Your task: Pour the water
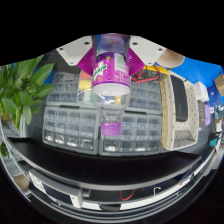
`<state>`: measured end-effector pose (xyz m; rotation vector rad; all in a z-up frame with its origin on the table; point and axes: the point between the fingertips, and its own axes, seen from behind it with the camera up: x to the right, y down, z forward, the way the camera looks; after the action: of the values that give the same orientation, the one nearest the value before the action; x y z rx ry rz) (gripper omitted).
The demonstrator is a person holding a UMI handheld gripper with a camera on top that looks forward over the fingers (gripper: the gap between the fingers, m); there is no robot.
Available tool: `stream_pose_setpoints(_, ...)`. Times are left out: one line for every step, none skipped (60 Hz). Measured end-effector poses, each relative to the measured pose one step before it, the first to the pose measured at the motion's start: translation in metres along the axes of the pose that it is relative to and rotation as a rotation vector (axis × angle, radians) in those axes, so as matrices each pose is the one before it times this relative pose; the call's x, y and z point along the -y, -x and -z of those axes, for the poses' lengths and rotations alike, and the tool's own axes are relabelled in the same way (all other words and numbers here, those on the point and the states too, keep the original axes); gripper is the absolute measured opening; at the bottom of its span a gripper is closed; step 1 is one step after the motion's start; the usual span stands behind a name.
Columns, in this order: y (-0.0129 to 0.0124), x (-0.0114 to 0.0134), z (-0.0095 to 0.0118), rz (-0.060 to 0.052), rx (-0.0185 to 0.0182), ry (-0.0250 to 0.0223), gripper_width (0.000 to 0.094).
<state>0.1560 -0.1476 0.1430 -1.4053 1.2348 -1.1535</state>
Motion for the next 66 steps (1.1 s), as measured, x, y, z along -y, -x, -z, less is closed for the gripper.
stream_pose_setpoints(0.00017,-0.00348,-0.00153,-0.0017,0.00219,0.00243,0.0375)
stream_pose_setpoints(-0.00013,-0.00331,-0.00128,-0.0005,0.00239,0.00029,0.0376)
stream_pose_setpoints(0.00068,-0.00299,-0.00135,0.0001,0.00339,-0.00139,0.0374)
stream_pose_setpoints(0.00125,-0.00311,-0.00130,0.0004,0.00497,-0.00130,0.0375)
stream_pose_setpoints(0.00181,-0.00381,-0.00118,0.0002,0.00679,0.00077,0.0375)
stream_pose_setpoints(0.00226,-0.00434,0.00009,-0.0010,0.00302,0.00501,0.0374)
stream_pose_setpoints(0.00112,-0.00595,-0.00164,-0.0010,0.00700,0.00816,0.0374)
stream_pose_setpoints(0.00091,-0.00682,-0.00156,-0.0030,0.00498,0.01210,0.0376)
stream_pose_setpoints(-0.00091,0.00481,0.00025,-0.0063,-0.00421,-0.02898,0.0379)
stream_pose_setpoints(-0.00145,0.00248,0.00038,-0.0047,-0.00540,-0.01632,0.0378)
stream_pose_setpoints(-0.00151,-0.00360,0.00133,-0.0066,-0.00455,0.01403,0.0383)
stream_pose_setpoints(-0.00084,0.00286,0.00100,-0.0117,-0.00236,-0.01163,0.0377)
stream_pose_setpoints(-0.00089,-0.00214,-0.00026,-0.0118,-0.00452,0.00178,0.0377)
stream_pose_setpoints(-0.00075,-0.00034,0.00139,-0.0091,-0.00258,-0.00142,0.0377)
stream_pose_setpoints(-0.00040,0.00029,0.00079,-0.0034,0.00126,-0.00448,0.0376)
stream_pose_setpoints(-0.00025,-0.00084,-0.00006,-0.0004,-0.00073,-0.00168,0.0376)
stream_pose_setpoints(-0.00007,0.00026,0.00047,0.0022,0.00072,-0.00499,0.0377)
stream_pose_setpoints(-0.00016,-0.00027,0.00053,0.0029,0.00020,-0.00072,0.0377)
stream_pose_setpoints(0.00008,0.00021,0.00052,0.0018,0.00073,-0.00131,0.0378)
stream_pose_setpoints(-0.00024,-0.00020,0.00035,0.0015,-0.00028,0.00105,0.0376)
stream_pose_setpoints(-0.00008,0.00013,0.00025,0.0014,-0.00055,0.00015,0.0376)
stream_pose_setpoints(0.00129,0.00042,0.00031,-0.0002,-0.00193,0.00090,0.0382)
stream_pose_setpoints(-0.00029,-0.00028,-0.00045,-0.0020,-0.00023,0.00146,0.0393)
stream_pose_setpoints(-0.00030,0.00008,-0.00040,-0.0034,-0.00134,0.00079,0.0412)
stream_pose_setpoints(-0.00049,0.00017,-0.00028,-0.0033,-0.00246,-0.00006,0.0437)
stream_pose_setpoints(-0.00002,0.00036,-0.00025,-0.0010,-0.00072,-0.00140,0.0450)
stream_pose_setpoints(0.00012,0.00017,-0.00018,0.0021,-0.00098,-0.00079,0.0467)
stream_pose_setpoints(0.00050,0.00035,-0.00011,0.0059,0.00021,-0.00182,0.0480)
stream_pose_setpoints(0.00067,0.00007,-0.00015,0.0080,0.00011,-0.00094,0.0492)
stream_pose_setpoints(0.00052,0.00005,0.00020,0.0091,-0.00089,-0.00047,0.0502)
stream_pose_setpoints(0.00033,0.00023,0.00026,0.0076,-0.00188,-0.00052,0.0513)
stream_pose_setpoints(-0.00014,-0.00036,0.00021,0.0056,-0.00386,0.00127,0.0525)
stream_pose_setpoints(0.00009,-0.00127,0.00049,0.0044,-0.00299,0.00553,0.0550)
stream_pose_setpoints(-0.00047,-0.00130,0.00038,0.0028,-0.00480,0.00656,0.0629)
stream_pose_setpoints(-0.00072,-0.00152,0.00072,0.0004,-0.00634,0.00671,0.0654)
stream_pose_setpoints(-0.00062,-0.00134,0.00114,-0.0003,-0.00536,0.00684,0.0722)
stream_pose_setpoints(-0.00041,-0.00093,0.00147,-0.0017,-0.00434,0.00491,0.0744)
stream_pose_setpoints(-0.00012,-0.00039,0.00189,-0.0031,-0.00260,0.00280,0.0766)
stream_pose_setpoints(0.00076,0.00009,0.00193,-0.0046,0.00162,-0.00019,0.0777)
stream_pose_setpoints(0.00056,0.00047,0.00244,-0.0049,0.00121,-0.00160,0.0788)
stream_pose_setpoints(0.00026,0.00067,0.00302,-0.0052,0.00103,-0.00200,0.0795)
stream_pose_setpoints(0.00001,0.00065,0.00333,-0.0050,0.00038,-0.00153,0.0800)
stream_pose_setpoints(0.00000,0.00034,0.00343,-0.0053,-0.00012,-0.00106,0.0804)
stream_pose_setpoints(-0.00024,0.00030,0.00391,-0.0047,0.00001,-0.00052,0.0809)
stream_pose_setpoints(-0.00032,0.00018,0.00408,-0.0048,-0.00025,-0.00056,0.0815)
stream_pose_setpoints(-0.00102,-0.00055,0.00419,-0.0053,-0.00124,-0.00260,0.0820)
stream_pose_setpoints(-0.00083,-0.00075,0.00479,-0.0053,-0.00140,0.00216,0.0828)
stream_pose_setpoints(-0.00121,-0.00136,0.00502,-0.0059,-0.00409,0.00452,0.0837)
stream_pose_setpoints(-0.00159,-0.00156,0.00546,-0.0067,-0.00515,0.00529,0.0844)
stream_pose_setpoints(-0.00117,-0.00171,0.00587,-0.0071,-0.00491,0.00499,0.0850)
stream_pose_setpoints(-0.00048,-0.00172,0.00596,-0.0076,-0.00310,0.00328,0.0853)
stream_pose_setpoints(-0.00023,-0.00128,0.00617,-0.0072,-0.00145,0.00233,0.0852)
stream_pose_setpoints(-0.00020,-0.00147,0.00607,-0.0063,-0.00180,0.00354,0.0855)
stream_pose_setpoints(0.00000,-0.00132,0.00667,-0.0072,-0.00201,0.00306,0.0857)
stream_pose_setpoints(0.00009,-0.00156,0.00674,-0.0073,-0.00152,0.00271,0.0863)
stream_pose_setpoints(0.00081,-0.00110,0.00679,-0.0070,-0.00092,-0.00003,0.0865)
stream_pose_setpoints(0.00133,-0.00063,0.00679,-0.0061,-0.00002,-0.00235,0.0865)
stream_pose_setpoints(0.00186,-0.00024,0.00697,-0.0054,0.00073,-0.00246,0.0867)
stream_pose_setpoints(0.00202,-0.00092,0.00701,-0.0042,0.00148,-0.00130,0.0867)
stream_pose_setpoints(0.00225,-0.00118,0.00702,-0.0037,0.00194,-0.00036,0.0866)
stream_pose_setpoints(0.00310,-0.00114,0.00705,-0.0036,0.00350,-0.00052,0.0866)
stream_pose_setpoints(0.00494,-0.00103,0.00742,-0.0027,0.00243,0.00071,0.0865)
stream_pose_setpoints(0.00335,-0.00099,0.00728,-0.0028,0.00539,-0.00076,0.0863)
stream_pose_setpoints(0.00379,-0.00106,0.00624,-0.0031,0.00421,-0.00110,0.0864)
stream_pose_setpoints(0.00351,-0.00135,0.00634,-0.0038,0.00291,0.00059,0.0863)
stream_pose_setpoints(0.00363,-0.00152,0.00613,-0.0047,0.00110,0.00074,0.0864)
